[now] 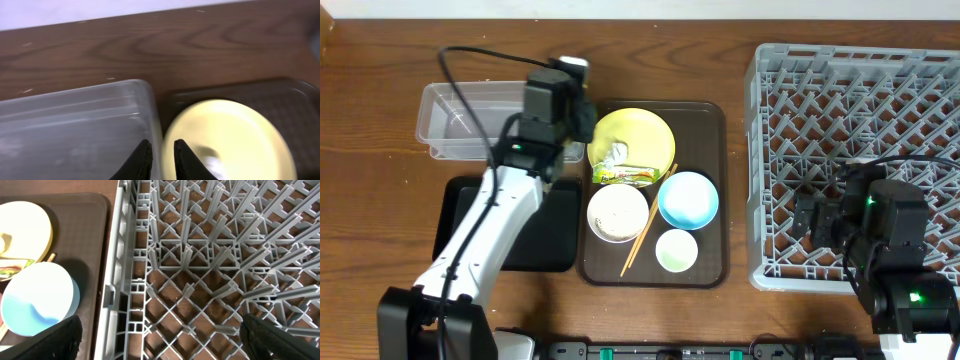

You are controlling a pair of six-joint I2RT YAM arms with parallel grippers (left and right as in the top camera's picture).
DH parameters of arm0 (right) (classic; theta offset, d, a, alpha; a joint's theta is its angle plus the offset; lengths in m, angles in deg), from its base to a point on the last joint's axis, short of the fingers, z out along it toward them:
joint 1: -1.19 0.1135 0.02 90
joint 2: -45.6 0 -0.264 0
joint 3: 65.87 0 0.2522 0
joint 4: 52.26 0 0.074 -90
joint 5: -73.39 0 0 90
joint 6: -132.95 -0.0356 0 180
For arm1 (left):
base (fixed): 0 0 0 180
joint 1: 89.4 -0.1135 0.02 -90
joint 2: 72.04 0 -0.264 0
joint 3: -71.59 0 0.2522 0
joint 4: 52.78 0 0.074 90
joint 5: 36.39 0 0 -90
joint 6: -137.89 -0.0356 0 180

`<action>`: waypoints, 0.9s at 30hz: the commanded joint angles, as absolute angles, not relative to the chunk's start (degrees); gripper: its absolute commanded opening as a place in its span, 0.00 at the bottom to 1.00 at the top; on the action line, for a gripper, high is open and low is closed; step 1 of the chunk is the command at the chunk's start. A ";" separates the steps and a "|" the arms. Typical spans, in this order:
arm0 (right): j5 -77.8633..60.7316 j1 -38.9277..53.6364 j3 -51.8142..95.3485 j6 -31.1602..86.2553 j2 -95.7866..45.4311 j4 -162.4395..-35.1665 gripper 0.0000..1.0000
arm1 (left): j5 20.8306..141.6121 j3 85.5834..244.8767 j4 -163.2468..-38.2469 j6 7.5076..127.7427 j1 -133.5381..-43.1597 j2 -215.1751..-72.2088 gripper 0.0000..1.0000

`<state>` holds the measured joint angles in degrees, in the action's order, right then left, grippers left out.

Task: Sort waste into correct bins and load items into the dishwasher rack
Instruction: 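Carry the tissue with the left gripper and drop it into the clear bin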

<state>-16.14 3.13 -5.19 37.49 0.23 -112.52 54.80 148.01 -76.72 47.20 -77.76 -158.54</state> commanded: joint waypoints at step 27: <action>-15.90 2.75 -3.90 37.21 0.36 -112.56 0.99 | 62.99 146.41 -87.73 47.70 -70.07 -171.37 0.66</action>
